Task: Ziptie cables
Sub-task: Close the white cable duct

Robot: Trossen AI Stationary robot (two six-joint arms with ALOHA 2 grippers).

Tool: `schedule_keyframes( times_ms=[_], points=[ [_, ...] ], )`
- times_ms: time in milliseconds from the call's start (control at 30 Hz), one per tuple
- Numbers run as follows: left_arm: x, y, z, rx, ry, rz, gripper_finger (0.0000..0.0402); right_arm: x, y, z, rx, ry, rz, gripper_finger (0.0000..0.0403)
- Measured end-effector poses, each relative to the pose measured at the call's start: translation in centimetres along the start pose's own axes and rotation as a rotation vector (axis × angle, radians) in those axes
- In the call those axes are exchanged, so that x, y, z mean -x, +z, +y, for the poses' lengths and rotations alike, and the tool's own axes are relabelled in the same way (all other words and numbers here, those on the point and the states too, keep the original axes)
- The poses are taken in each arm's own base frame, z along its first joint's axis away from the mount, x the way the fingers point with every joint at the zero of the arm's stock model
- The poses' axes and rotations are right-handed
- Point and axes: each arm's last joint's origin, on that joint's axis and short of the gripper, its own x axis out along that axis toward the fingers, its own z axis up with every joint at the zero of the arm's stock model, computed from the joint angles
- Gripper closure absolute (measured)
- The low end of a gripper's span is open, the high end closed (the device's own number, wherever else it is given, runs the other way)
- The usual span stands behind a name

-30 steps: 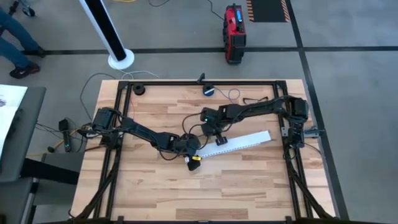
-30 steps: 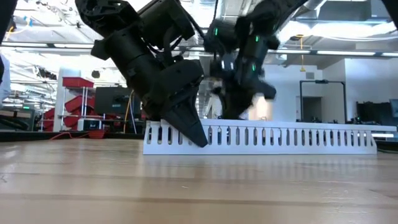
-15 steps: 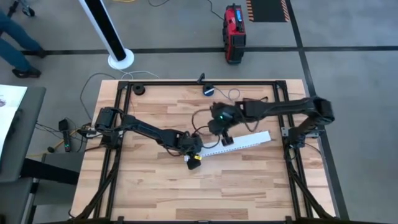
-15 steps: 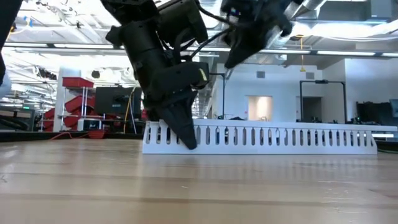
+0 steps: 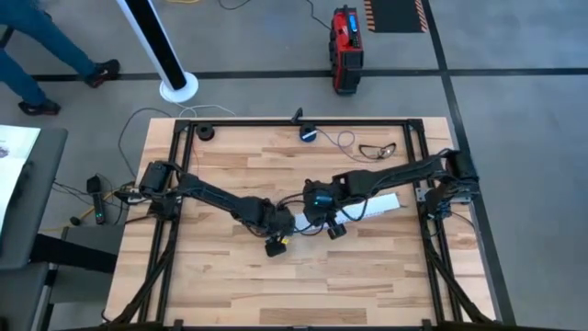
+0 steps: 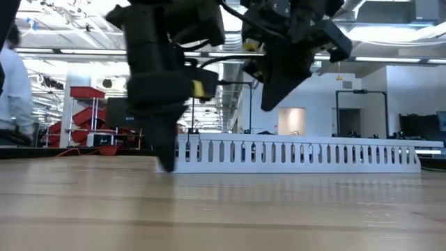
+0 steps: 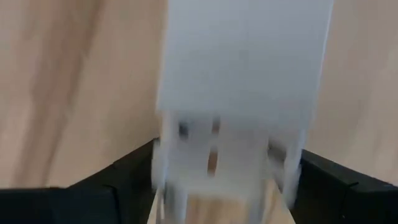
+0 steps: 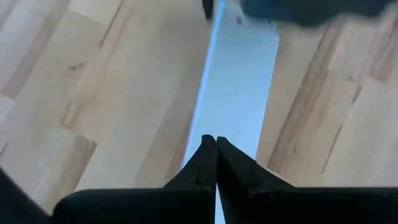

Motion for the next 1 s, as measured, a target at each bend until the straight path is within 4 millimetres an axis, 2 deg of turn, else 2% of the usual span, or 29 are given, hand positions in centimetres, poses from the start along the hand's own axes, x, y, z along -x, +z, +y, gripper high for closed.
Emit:
schedule_keyframes(
  times_ms=[200,533,800,933,1000],
  points=[
    [0.4,-1.7,-1.1,-0.031,0.059,0.065,0.012,-1.6,-0.2,-0.2,0.013,0.034,0.027,0.0403],
    [0.8,-3.4,-3.3,-0.063,0.13,0.021,0.012,-1.3,-0.1,-0.8,0.005,0.016,-0.013,0.0403],
    [0.9,-3.7,-3.6,-0.078,0.193,-0.03,0.012,-1.4,0.0,-1.1,-0.003,0.025,-0.037,0.0403],
    [1.0,-3.3,-3.1,-0.077,0.319,-0.118,0.012,-1.4,0.0,-1.2,-0.004,0.023,-0.04,0.0403],
    [1.0,-3.0,-3.2,-0.047,0.318,-0.162,0.012,-1.5,-0.1,-1.2,-0.004,0.022,-0.04,0.0403]
  ],
)
